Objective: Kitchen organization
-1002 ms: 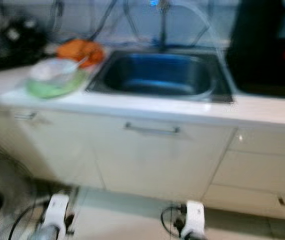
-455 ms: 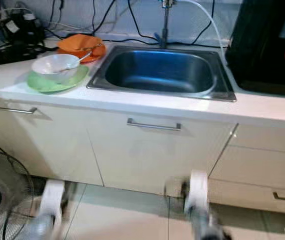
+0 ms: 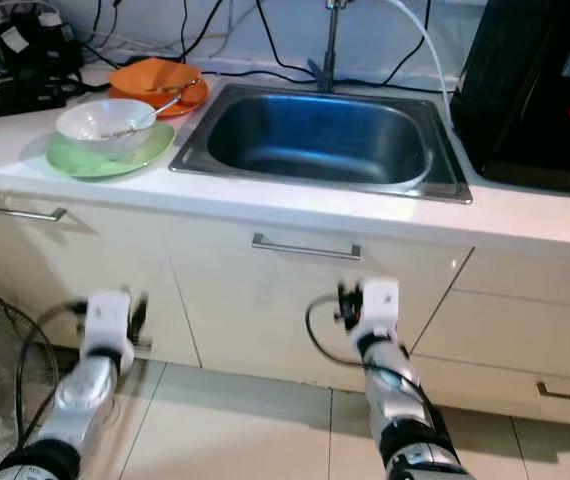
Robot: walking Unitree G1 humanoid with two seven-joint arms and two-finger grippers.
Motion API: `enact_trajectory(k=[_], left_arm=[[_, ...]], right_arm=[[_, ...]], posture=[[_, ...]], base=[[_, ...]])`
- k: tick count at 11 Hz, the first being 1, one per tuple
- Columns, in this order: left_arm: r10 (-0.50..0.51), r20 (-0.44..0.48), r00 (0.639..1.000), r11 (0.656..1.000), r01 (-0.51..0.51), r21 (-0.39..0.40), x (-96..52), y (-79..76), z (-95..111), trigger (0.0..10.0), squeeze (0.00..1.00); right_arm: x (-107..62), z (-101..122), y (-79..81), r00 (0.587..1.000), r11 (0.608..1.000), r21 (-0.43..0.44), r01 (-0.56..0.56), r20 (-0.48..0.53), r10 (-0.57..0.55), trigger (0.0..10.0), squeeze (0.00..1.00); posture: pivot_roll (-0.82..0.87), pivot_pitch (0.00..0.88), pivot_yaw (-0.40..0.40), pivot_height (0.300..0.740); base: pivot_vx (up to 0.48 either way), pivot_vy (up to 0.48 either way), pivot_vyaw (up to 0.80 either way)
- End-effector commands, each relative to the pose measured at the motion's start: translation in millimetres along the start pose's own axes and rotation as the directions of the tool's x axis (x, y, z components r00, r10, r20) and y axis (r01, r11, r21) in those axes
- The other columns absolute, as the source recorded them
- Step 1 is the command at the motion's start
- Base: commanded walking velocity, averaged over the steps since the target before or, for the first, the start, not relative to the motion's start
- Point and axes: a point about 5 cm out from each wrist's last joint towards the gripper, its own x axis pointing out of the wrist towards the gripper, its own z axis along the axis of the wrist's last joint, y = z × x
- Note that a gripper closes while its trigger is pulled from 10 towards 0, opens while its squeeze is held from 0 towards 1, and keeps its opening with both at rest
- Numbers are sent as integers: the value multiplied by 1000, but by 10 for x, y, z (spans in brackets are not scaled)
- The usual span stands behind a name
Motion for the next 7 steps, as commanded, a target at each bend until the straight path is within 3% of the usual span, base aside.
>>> enact_trajectory(k=[1, 4, 7], left_arm=[[25, 108, 994, 1000, -24, -11, 20, -23, 183, 10000, 0], [16, 314, 949, 1000, -22, 15, 106, -140, 665, 10000, 0], [1, 423, 906, 999, 14, -32, 194, -338, 1065, 10000, 0]], right_arm=[[16, 149, 18, 995, 1000, -3, -7, 99, 7, 10000, 0], [67, 492, 164, 962, 999, -16, -49, 267, 51, 10000, 0], [196, 735, 313, 943, 998, 14, -68, 328, 59, 10000, 0]], posture=[[162, 0, -2, 740], [160, 0, -5, 740], [175, 0, -8, 740]], base=[[0, 0, 0], [0, 0, 0], [0, 0, 0]])
